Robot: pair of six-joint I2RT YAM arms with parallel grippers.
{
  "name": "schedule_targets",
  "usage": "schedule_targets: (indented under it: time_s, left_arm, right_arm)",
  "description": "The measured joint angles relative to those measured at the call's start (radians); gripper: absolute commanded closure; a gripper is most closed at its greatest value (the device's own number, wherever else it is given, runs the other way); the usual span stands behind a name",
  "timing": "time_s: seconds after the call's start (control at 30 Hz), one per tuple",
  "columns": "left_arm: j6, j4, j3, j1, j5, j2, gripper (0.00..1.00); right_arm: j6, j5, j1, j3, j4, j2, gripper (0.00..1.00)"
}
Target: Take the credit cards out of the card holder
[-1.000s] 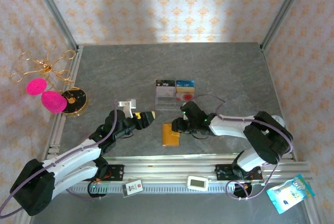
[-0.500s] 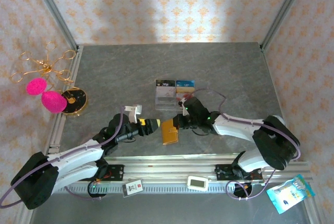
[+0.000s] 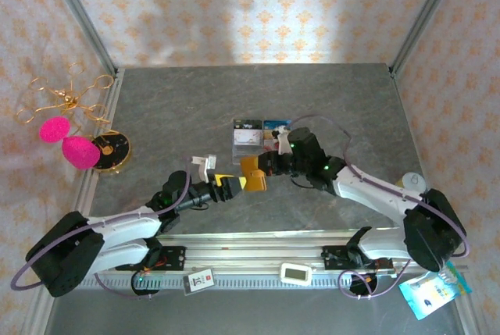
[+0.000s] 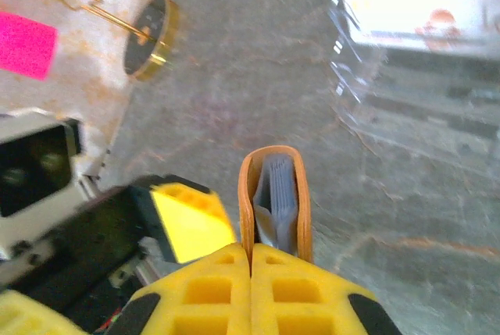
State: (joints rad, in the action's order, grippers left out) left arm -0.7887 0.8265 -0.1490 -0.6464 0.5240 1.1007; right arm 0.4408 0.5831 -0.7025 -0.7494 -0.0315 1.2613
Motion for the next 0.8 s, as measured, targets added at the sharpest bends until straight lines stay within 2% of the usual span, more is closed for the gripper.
schedule_targets:
  time_s: [0.27, 0.43, 0.53, 0.6, 0.7, 0.8]
  left_arm:
    - [-0.007, 0.182, 0.029, 0.000, 0.027, 0.012, 0.04]
    - [0.010, 0.214, 0.029, 0.000, 0.027, -0.065, 0.03]
    - [0.032, 0.223, 0.028, 0.000, 0.026, -0.117, 0.06]
    - [0.053, 0.222, 0.025, 0.000, 0.026, -0.145, 0.12]
    - [0.076, 0.222, 0.014, -0.002, 0.026, -0.159, 0.33]
    - [0.083, 0.216, 0.005, -0.002, 0.029, -0.158, 0.49]
  right_arm:
    - [-0.008, 0.062, 0.014, -0.127, 0.017, -0.051, 1.00]
    - [0.008, 0.122, 0.014, -0.171, 0.002, -0.053, 1.00]
    - [0.039, 0.164, 0.014, -0.171, -0.022, -0.053, 1.00]
    - [0.058, 0.189, 0.014, -0.171, -0.042, -0.053, 1.00]
    - [0.079, 0.209, 0.014, -0.171, -0.068, -0.053, 1.00]
    - [0.091, 0.211, 0.014, -0.171, -0.084, -0.053, 1.00]
